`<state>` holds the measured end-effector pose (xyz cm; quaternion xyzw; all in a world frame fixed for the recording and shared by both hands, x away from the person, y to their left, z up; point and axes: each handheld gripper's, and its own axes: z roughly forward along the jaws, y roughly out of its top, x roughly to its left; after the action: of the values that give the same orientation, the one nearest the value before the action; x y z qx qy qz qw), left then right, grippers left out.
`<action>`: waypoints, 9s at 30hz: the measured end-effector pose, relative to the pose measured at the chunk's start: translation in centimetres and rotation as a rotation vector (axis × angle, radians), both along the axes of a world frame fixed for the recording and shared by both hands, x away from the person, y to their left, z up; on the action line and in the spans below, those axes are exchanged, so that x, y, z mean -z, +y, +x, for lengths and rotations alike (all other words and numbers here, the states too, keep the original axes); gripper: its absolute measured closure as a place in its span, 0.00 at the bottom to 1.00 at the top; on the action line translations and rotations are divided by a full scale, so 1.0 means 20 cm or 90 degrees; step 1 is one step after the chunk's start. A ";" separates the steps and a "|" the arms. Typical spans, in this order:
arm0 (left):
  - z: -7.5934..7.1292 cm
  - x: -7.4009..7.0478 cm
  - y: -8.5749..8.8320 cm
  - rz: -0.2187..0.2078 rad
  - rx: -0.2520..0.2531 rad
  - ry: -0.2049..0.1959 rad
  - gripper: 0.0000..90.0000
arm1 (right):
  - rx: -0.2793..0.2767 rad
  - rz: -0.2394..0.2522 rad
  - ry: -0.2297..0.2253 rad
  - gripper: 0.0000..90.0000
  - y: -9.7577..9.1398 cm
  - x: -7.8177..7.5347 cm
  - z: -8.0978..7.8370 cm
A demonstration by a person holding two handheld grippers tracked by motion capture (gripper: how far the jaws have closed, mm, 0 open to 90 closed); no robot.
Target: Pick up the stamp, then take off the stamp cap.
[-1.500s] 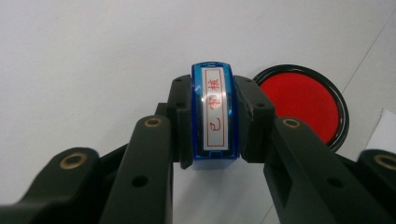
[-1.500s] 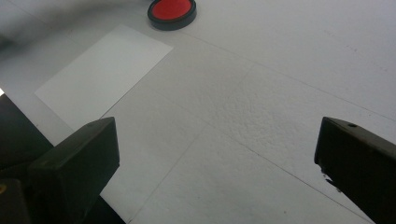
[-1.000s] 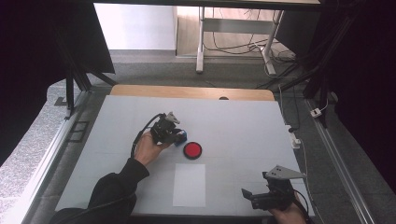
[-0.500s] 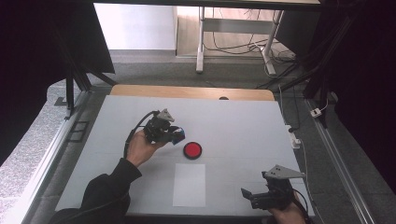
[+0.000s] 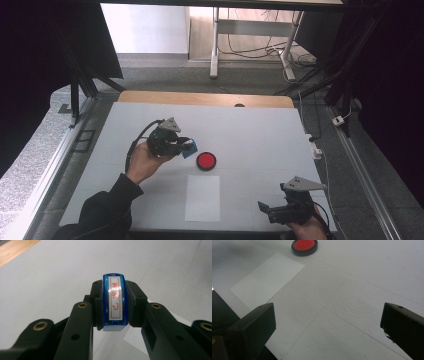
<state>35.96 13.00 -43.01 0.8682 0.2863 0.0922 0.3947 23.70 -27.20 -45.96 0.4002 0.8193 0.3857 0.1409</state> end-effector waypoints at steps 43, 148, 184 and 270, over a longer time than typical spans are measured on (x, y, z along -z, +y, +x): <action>-0.30 -0.11 0.03 -0.107 0.131 0.002 0.78 | -0.001 -0.003 -0.007 0.00 0.00 0.00 -0.01; -0.32 -0.04 0.00 -0.167 0.322 -0.032 0.78 | -0.434 0.123 0.024 0.53 0.78 -0.02 0.29; -0.31 -0.08 0.04 -0.192 0.337 -0.035 0.78 | -0.483 0.101 0.045 0.76 0.76 -0.04 0.29; -0.30 -0.09 0.06 -0.115 0.161 -0.043 0.78 | -0.093 0.055 -0.071 0.76 0.10 -0.10 0.03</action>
<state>30.05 14.13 -41.27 0.8547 0.1681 0.0451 0.4890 24.27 -25.23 -43.99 0.3228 0.8198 0.4517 0.1406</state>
